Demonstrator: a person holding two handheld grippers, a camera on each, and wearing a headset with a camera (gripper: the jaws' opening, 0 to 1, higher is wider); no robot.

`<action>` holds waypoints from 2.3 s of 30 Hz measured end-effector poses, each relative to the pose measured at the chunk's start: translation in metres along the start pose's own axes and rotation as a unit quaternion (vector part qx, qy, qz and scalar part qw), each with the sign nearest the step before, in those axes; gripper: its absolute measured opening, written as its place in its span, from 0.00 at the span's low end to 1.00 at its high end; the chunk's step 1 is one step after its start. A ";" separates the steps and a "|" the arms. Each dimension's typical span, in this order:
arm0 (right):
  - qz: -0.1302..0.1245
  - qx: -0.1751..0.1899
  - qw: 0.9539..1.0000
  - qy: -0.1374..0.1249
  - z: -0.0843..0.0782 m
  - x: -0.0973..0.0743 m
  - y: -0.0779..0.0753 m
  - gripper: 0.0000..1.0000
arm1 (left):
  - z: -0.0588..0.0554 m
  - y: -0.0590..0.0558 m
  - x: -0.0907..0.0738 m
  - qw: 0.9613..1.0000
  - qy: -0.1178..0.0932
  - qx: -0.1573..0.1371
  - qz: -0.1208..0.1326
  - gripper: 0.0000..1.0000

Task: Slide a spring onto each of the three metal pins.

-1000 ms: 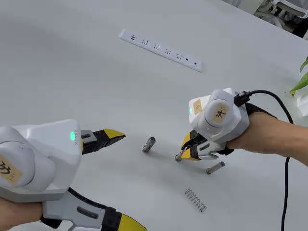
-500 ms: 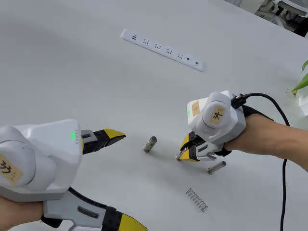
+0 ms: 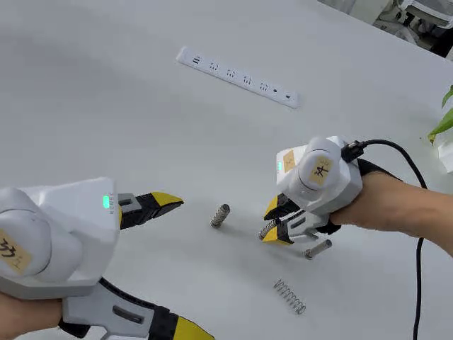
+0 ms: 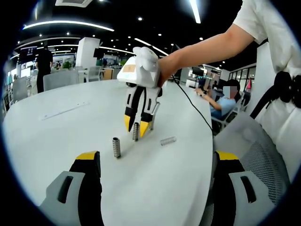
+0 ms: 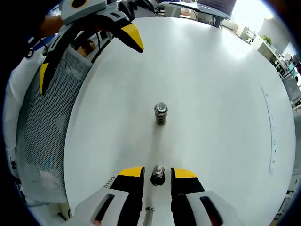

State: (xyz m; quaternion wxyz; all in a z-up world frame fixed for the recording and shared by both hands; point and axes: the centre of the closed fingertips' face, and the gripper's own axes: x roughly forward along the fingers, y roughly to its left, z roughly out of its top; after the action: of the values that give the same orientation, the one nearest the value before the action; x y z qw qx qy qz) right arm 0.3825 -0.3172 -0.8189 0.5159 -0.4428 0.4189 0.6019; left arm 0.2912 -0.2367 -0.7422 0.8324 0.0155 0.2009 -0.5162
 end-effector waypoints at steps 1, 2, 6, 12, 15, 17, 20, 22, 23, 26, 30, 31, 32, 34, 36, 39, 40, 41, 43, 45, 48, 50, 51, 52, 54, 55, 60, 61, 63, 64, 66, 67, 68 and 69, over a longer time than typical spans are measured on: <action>-0.001 0.003 1.000 -0.003 0.000 -0.002 0.000 0.20 | 0.000 0.000 0.000 1.000 0.000 0.000 0.000 0.99; -0.002 0.006 1.000 -0.005 0.000 -0.003 0.000 0.20 | 0.001 0.000 -0.001 1.000 0.000 0.000 0.000 0.99; -0.009 0.016 1.000 -0.019 0.002 -0.012 0.002 0.23 | 0.000 -0.002 -0.001 1.000 0.004 0.002 -0.001 0.99; -0.019 0.035 0.998 -0.048 0.004 -0.028 0.006 0.27 | 0.001 -0.003 -0.001 1.000 0.008 0.006 -0.002 0.99; -0.027 0.044 0.997 -0.066 0.005 -0.035 0.009 0.29 | 0.002 -0.003 -0.001 1.000 0.010 0.008 -0.003 0.99; -0.030 0.051 0.995 -0.074 0.004 -0.040 0.012 0.31 | 0.002 -0.004 -0.002 1.000 0.013 0.011 -0.002 0.99; -0.037 0.054 0.994 -0.085 0.004 -0.048 0.017 0.33 | 0.003 -0.004 -0.003 1.000 0.016 0.013 -0.002 0.99; -0.042 0.058 0.993 -0.095 0.005 -0.053 0.019 0.34 | 0.005 -0.003 -0.005 1.000 0.018 0.016 -0.001 0.99; -0.043 0.060 0.992 -0.098 0.005 -0.055 0.020 0.34 | 0.006 -0.003 -0.005 1.000 0.018 0.017 -0.001 0.99; -0.052 0.068 0.990 -0.113 0.004 -0.063 0.025 0.36 | 0.008 -0.003 -0.007 1.000 0.022 0.021 0.001 0.99; -0.062 0.075 0.987 -0.129 0.003 -0.072 0.031 0.39 | 0.010 -0.004 -0.008 0.999 0.025 0.025 0.001 0.99; -0.065 0.080 0.986 -0.133 0.001 -0.075 0.033 0.40 | 0.011 -0.005 -0.009 0.999 0.027 0.026 0.002 0.99; -0.068 0.081 0.985 -0.136 0.000 -0.077 0.034 0.41 | 0.011 -0.005 -0.009 0.999 0.028 0.027 0.001 0.99; -0.076 0.087 0.983 -0.145 -0.004 -0.082 0.035 0.43 | 0.012 -0.005 -0.010 0.999 0.029 0.029 0.003 0.99; -0.083 0.095 0.979 -0.157 -0.007 -0.087 0.038 0.44 | 0.013 -0.005 -0.010 0.999 0.033 0.031 0.005 0.99; -0.091 0.109 0.974 -0.177 -0.012 -0.094 0.042 0.46 | 0.015 -0.007 -0.010 0.999 0.036 0.036 0.004 0.99; -0.094 0.112 0.972 -0.182 -0.014 -0.096 0.043 0.47 | 0.015 -0.007 -0.009 0.999 0.038 0.037 0.004 0.99; -0.096 0.116 0.971 -0.187 -0.017 -0.098 0.044 0.47 | 0.016 -0.007 -0.009 0.998 0.040 0.038 0.004 0.99; -0.101 0.127 0.966 -0.203 -0.020 -0.103 0.049 0.50 | 0.018 -0.007 -0.009 0.998 0.042 0.040 0.005 0.99; -0.104 0.139 0.961 -0.217 -0.025 -0.108 0.054 0.52 | 0.020 -0.008 -0.009 0.998 0.044 0.043 0.004 0.99; -0.107 0.145 0.957 -0.229 -0.033 -0.112 0.063 0.57 | 0.022 -0.009 -0.007 0.998 0.048 0.048 0.003 0.99; -0.109 0.151 0.954 -0.235 -0.038 -0.114 0.068 0.58 | 0.024 -0.010 -0.006 0.997 0.051 0.051 0.002 0.99; -0.109 0.155 0.952 -0.238 -0.041 -0.115 0.070 0.59 | 0.025 -0.011 -0.006 0.997 0.051 0.052 0.002 0.99; -0.110 0.159 0.950 -0.243 -0.044 -0.115 0.073 0.61 | 0.026 -0.011 -0.006 0.997 0.052 0.053 0.001 0.99; -0.109 0.167 0.948 -0.248 -0.050 -0.116 0.078 0.65 | 0.027 -0.013 -0.005 0.997 0.055 0.057 0.001 0.99; -0.111 0.167 0.947 -0.251 -0.052 -0.117 0.079 0.66 | 0.027 -0.014 -0.005 0.997 0.057 0.058 0.001 0.99; -0.116 0.185 0.939 -0.265 -0.067 -0.118 0.087 0.71 | 0.030 -0.018 -0.003 0.996 0.063 0.065 -0.002 0.99; -0.116 0.189 0.938 -0.266 -0.071 -0.117 0.090 0.73 | 0.030 -0.019 -0.002 0.995 0.066 0.068 -0.003 0.99; -0.116 0.193 0.936 -0.269 -0.074 -0.116 0.094 0.75 | 0.030 -0.020 -0.001 0.995 0.071 0.071 -0.004 0.99; -0.118 0.197 0.934 -0.274 -0.077 -0.116 0.096 0.76 | 0.030 -0.022 0.000 0.995 0.074 0.073 -0.006 0.99; -0.121 0.201 0.930 -0.284 -0.080 -0.116 0.101 0.79 | 0.032 -0.024 0.002 0.994 0.077 0.077 -0.009 0.99; -0.123 0.202 0.929 -0.286 -0.081 -0.116 0.102 0.80 | 0.032 -0.025 0.004 0.994 0.078 0.078 -0.010 0.99; -0.123 0.204 0.928 -0.288 -0.083 -0.116 0.104 0.81 | 0.033 -0.026 0.005 0.994 0.080 0.080 -0.011 0.99; -0.123 0.208 0.926 -0.290 -0.085 -0.114 0.106 0.81 | 0.033 -0.027 0.007 0.993 0.083 0.081 -0.014 0.99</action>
State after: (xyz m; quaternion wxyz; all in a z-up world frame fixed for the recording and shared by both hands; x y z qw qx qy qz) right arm 0.2948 -0.4402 -0.7252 0.7649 -0.1799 0.3094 0.5355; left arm 0.2810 -0.2628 -0.7093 0.8018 0.1230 0.2272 -0.5389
